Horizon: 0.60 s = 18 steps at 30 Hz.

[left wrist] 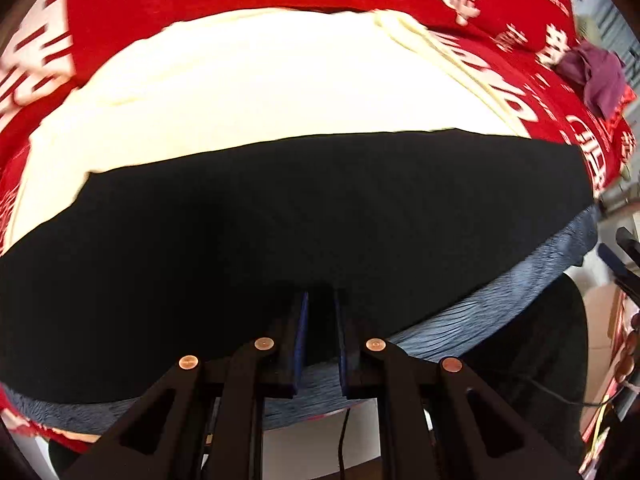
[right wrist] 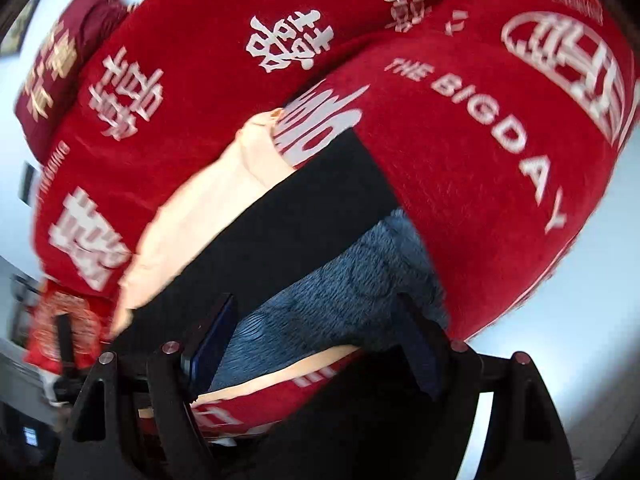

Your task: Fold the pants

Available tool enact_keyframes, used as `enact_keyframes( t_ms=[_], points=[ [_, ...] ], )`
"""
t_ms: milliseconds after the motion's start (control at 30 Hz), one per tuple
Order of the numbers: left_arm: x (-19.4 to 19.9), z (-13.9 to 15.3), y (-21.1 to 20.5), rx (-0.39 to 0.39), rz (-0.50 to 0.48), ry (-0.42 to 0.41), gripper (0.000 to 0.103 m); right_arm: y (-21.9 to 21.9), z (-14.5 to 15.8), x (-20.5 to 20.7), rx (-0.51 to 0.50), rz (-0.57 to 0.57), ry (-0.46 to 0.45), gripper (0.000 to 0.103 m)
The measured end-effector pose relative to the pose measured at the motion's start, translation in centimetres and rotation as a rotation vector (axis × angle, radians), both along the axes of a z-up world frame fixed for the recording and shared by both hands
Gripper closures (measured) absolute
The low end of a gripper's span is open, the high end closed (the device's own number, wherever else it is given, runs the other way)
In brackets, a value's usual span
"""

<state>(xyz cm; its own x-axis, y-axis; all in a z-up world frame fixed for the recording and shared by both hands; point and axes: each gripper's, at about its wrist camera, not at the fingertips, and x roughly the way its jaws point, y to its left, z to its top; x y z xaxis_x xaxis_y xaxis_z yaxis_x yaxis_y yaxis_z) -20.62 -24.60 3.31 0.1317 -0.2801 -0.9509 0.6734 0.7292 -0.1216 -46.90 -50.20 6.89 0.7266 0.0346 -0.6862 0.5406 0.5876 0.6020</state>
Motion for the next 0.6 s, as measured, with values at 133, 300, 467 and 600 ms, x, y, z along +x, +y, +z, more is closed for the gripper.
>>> enact_keyframes(
  t_ms=[133, 300, 467, 600],
  points=[
    [-0.7, -0.6, -1.1, 0.031, -0.019, -0.009, 0.090, 0.5, -1.2, 0.2, 0.092, 0.035, -0.017, 0.022],
    [-0.1, -1.0, -0.3, 0.024, 0.011, 0.014, 0.090, -0.6, -4.0, -2.8, 0.139, -0.064, 0.037, 0.022],
    [-0.6, -1.1, -0.3, 0.037, 0.004, -0.001, 0.090, -2.7, -6.8, -5.8, 0.177, -0.179, 0.014, 0.023],
    [-0.5, -1.4, -1.0, 0.045, 0.012, -0.005, 0.090, -3.2, -7.9, -4.8, 0.219, -0.164, -0.050, 0.034]
  ],
)
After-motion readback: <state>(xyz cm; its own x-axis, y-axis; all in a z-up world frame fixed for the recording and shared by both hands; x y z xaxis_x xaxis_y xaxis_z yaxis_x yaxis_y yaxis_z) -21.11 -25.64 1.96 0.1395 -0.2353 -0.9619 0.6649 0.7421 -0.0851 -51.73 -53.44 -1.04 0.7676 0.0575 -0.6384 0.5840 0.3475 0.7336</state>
